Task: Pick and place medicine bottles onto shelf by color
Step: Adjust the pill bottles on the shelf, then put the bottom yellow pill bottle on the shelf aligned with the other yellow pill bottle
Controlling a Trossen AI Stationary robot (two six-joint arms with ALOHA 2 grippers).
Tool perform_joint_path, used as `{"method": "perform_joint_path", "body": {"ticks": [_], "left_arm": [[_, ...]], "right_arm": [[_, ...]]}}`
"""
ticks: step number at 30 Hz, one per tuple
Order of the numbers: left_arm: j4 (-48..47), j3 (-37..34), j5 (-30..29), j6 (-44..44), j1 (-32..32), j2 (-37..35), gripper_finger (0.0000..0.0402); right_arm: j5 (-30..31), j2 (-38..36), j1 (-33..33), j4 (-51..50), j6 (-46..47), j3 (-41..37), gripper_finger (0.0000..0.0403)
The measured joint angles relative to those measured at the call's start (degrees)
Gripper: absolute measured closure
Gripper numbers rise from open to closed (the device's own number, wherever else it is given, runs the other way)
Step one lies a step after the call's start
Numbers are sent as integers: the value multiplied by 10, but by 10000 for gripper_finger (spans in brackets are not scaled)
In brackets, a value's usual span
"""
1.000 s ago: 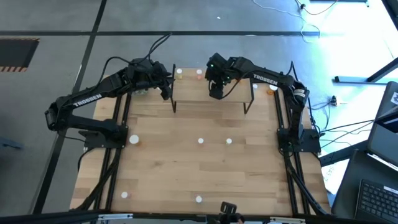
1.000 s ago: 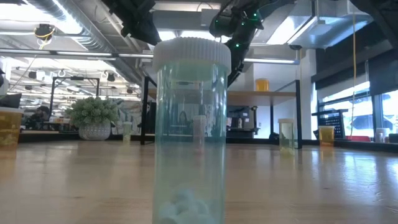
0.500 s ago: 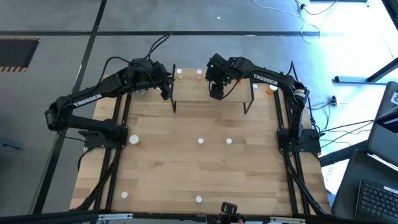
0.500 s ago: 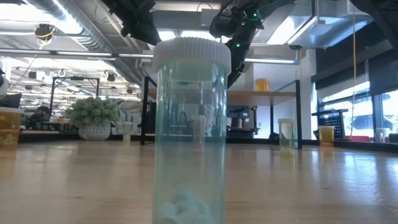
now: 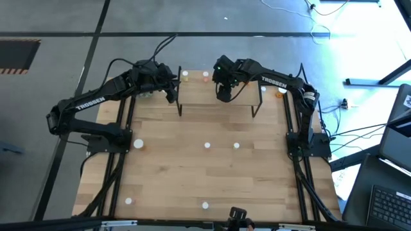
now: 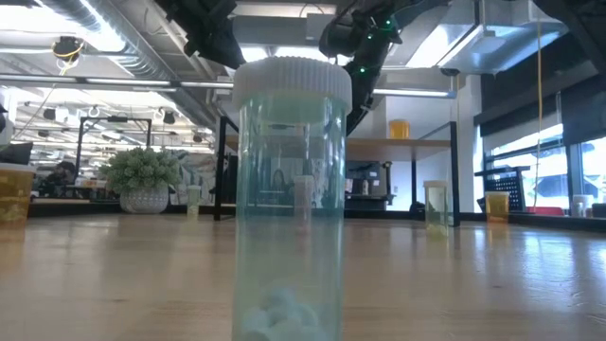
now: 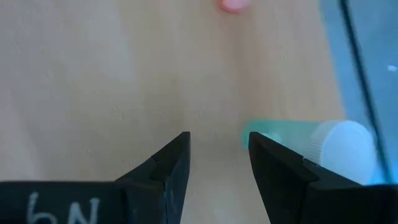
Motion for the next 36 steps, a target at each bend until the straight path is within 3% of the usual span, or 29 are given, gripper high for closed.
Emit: {"method": "perform_joint_path", "body": {"ticks": [10, 16, 28, 33, 36], "left_arm": [[0, 0, 0, 0, 0, 0, 253], [0, 0, 0, 0, 0, 0, 253], [0, 0, 0, 0, 0, 0, 253], [-16, 0, 0, -3, 0, -4, 253], [-43, 0, 0, -7, 0, -14, 253]], "right_arm": [[6, 0, 0, 0, 0, 0, 237], [-35, 0, 2, -5, 0, 0, 237], [-35, -2, 31, -26, 2, 0, 237], [-38, -29, 50, -26, 4, 0, 237], [-70, -56, 57, -26, 14, 0, 237]]}}
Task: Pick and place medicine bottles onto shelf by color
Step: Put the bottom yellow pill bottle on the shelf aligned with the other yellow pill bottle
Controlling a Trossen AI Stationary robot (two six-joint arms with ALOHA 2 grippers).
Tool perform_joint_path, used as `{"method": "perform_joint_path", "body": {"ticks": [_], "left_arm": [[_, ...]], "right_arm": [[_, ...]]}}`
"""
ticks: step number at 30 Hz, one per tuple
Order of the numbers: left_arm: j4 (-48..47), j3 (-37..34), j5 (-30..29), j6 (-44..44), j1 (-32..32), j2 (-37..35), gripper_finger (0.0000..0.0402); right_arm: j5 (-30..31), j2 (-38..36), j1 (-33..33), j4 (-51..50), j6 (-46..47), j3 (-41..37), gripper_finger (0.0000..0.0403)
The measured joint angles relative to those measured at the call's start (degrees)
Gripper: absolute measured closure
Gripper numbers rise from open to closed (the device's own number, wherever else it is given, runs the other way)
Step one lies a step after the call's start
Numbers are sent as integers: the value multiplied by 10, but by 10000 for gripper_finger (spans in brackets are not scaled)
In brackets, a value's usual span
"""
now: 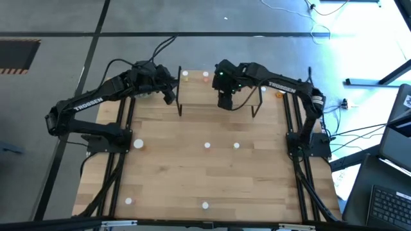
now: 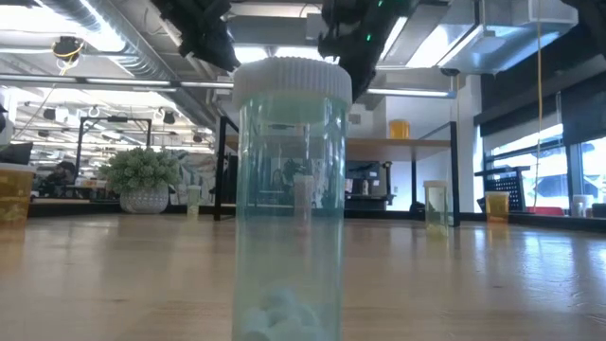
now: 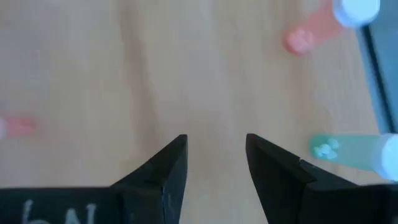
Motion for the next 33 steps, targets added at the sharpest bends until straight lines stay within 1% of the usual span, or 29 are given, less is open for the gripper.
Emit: {"method": "perform_joint_path", "body": {"ticks": [3, 6, 10, 12, 16, 18, 20, 23, 27, 30, 33], "left_arm": [[-25, 0, 1, -24, 0, -11, 253], [-50, 0, 26, -61, 0, -19, 253], [-85, 1, 59, -87, -2, -32, 253], [-103, 1, 60, -94, -13, -37, 253], [-152, 1, 61, -137, -40, -37, 253], [-173, 1, 61, -155, -58, -39, 253], [-193, 0, 61, -173, -80, -43, 253], [-212, 0, 76, -200, -114, -43, 253], [-224, 0, 91, -237, -163, -49, 253], [-224, 0, 94, -236, -204, -53, 253], [-226, 0, 93, -236, -241, -51, 253]], "right_arm": [[-45, -27, 6, -2, 1, 0, 237], [-72, -55, 15, -14, 0, 0, 237], [-74, -92, 38, -48, -17, 0, 237], [-75, -109, 52, -60, -26, 0, 237], [-77, -140, 76, -76, -28, 0, 237], [-96, -152, 84, -92, -29, 0, 237], [-130, -163, 91, -109, -28, 1, 237], [-172, -173, 99, -154, -27, 1, 237], [-176, -176, 108, -222, -12, 1, 237], [-175, -174, 115, -269, -11, 1, 237], [-175, -169, 131, -289, -13, 0, 237]]}}
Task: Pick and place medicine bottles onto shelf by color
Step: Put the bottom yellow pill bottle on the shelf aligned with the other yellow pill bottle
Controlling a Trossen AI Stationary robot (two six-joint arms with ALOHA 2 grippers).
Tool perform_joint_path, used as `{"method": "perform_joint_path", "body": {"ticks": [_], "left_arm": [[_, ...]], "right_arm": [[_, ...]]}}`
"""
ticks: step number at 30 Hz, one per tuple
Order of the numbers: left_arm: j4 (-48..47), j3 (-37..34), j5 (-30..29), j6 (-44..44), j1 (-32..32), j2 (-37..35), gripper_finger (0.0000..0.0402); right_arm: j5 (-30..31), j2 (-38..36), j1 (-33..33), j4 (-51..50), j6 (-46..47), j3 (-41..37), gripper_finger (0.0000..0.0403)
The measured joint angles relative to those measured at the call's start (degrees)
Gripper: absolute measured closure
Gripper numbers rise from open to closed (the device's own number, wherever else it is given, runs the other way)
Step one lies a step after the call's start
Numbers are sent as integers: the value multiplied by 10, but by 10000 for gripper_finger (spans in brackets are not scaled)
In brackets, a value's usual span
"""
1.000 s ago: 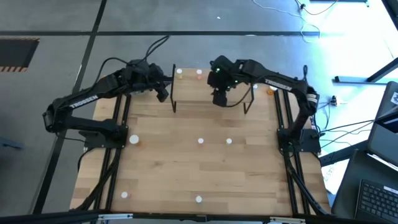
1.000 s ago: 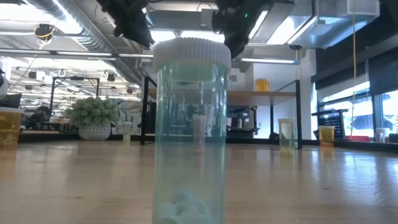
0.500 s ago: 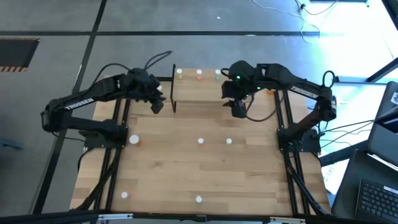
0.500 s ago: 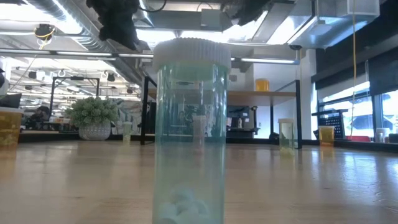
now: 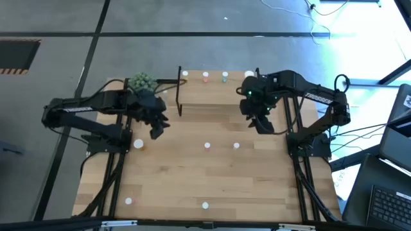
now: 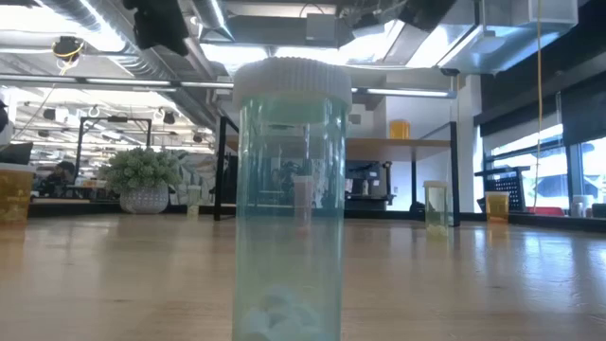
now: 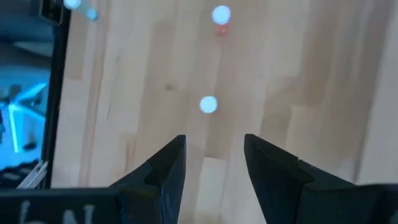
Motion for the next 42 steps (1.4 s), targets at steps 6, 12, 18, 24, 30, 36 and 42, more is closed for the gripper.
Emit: {"method": "perform_joint_path", "body": {"ticks": [6, 12, 18, 24, 30, 36, 42], "left_arm": [[0, 0, -20, -16, -56, 0, 253], [0, 0, -35, -17, -100, 0, 253], [2, 0, -53, -13, -141, 0, 253], [3, 0, -67, 13, -172, 0, 253], [3, 0, -80, 15, -193, 0, 253], [3, 0, -83, 17, -200, 0, 253], [18, 0, -83, 13, -200, 0, 253]], "right_arm": [[0, -1, 28, -8, 0, 0, 237], [0, -1, 55, -7, 0, 0, 237], [14, 23, 84, -5, 54, 0, 237], [20, 60, 92, 12, 107, 0, 237], [20, 71, 95, 28, 121, 0, 237], [21, 69, 98, 39, 131, 0, 237], [21, 51, 99, 66, 136, -53, 237]]}}
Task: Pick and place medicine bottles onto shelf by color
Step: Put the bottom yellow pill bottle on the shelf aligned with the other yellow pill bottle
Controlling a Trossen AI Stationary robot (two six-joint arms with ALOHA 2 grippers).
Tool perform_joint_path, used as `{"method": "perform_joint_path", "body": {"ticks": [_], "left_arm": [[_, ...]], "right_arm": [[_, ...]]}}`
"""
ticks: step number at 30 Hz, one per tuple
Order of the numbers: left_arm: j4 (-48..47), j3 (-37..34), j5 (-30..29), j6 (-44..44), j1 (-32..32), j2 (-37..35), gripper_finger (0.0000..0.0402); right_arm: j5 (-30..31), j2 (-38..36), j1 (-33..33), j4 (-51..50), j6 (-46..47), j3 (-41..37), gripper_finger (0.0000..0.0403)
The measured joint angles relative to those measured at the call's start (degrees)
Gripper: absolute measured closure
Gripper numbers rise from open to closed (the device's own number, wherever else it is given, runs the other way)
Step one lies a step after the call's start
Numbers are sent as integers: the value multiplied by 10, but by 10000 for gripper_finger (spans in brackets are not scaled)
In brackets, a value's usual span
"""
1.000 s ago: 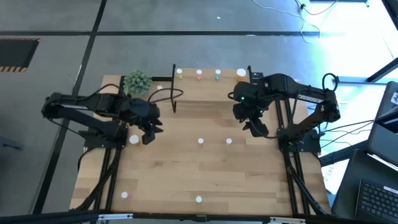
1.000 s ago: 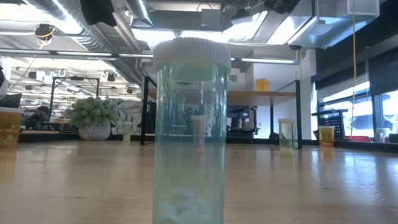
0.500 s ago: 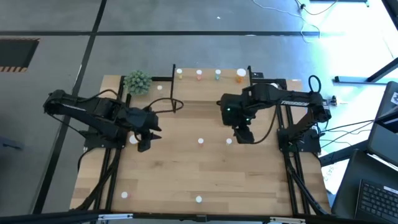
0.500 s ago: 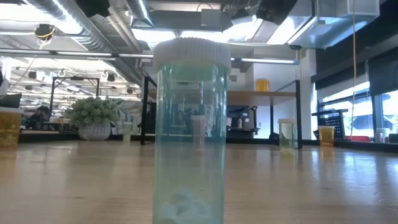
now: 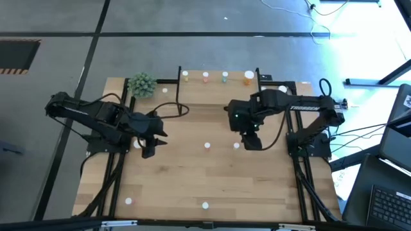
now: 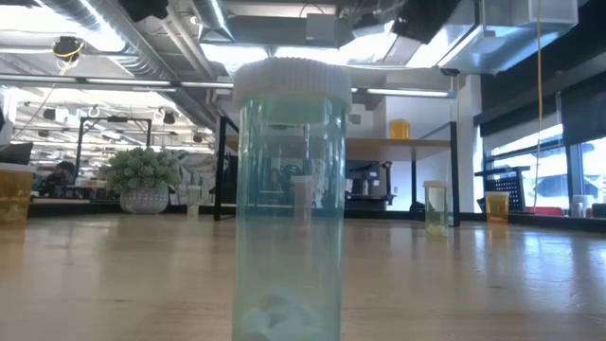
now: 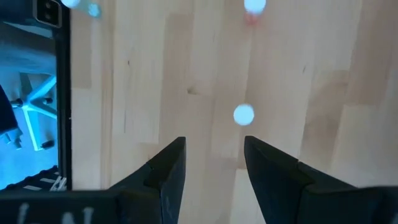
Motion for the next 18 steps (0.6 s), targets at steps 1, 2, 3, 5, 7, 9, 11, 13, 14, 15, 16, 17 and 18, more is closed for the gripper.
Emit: {"method": "perform_joint_path", "body": {"ticks": [1, 2, 3, 5, 7, 9, 11, 13, 14, 15, 16, 17, 18], "left_arm": [[3, 0, 0, 0, 0, 0, 253], [7, 0, 0, 0, 0, 0, 253], [9, 0, 0, 0, 0, 0, 253], [11, 0, 0, 0, 0, 0, 253], [12, 0, 0, 0, 0, 0, 253], [14, 0, 0, 0, 0, 0, 253], [16, 0, 0, 0, 0, 0, 253], [16, 0, 0, 0, 0, 0, 253], [16, 0, 0, 0, 0, 0, 253], [16, 0, 0, 0, 0, 0, 253], [16, 0, 0, 0, 0, 0, 253], [16, 0, -1, 0, 0, 0, 253], [16, 0, -3, 0, 0, 0, 253]], "right_arm": [[0, -9, 0, 12, 4, -25, 237], [0, -16, 1, 29, 13, -49, 237], [0, -23, 2, 48, 20, -73, 237], [2, -32, 4, 80, 28, -107, 237], [22, -38, 4, 100, 35, -130, 237], [37, -39, 4, 112, 44, -148, 237], [39, -38, 4, 118, 38, -163, 237], [39, -38, 4, 149, 27, -179, 237], [39, -38, 4, 160, 24, -188, 237], [39, -38, 4, 166, 21, -195, 237], [39, -38, 4, 173, 17, -202, 237], [39, -38, 4, 189, 16, -208, 237], [39, -38, 4, 207, 15, -216, 237]]}}
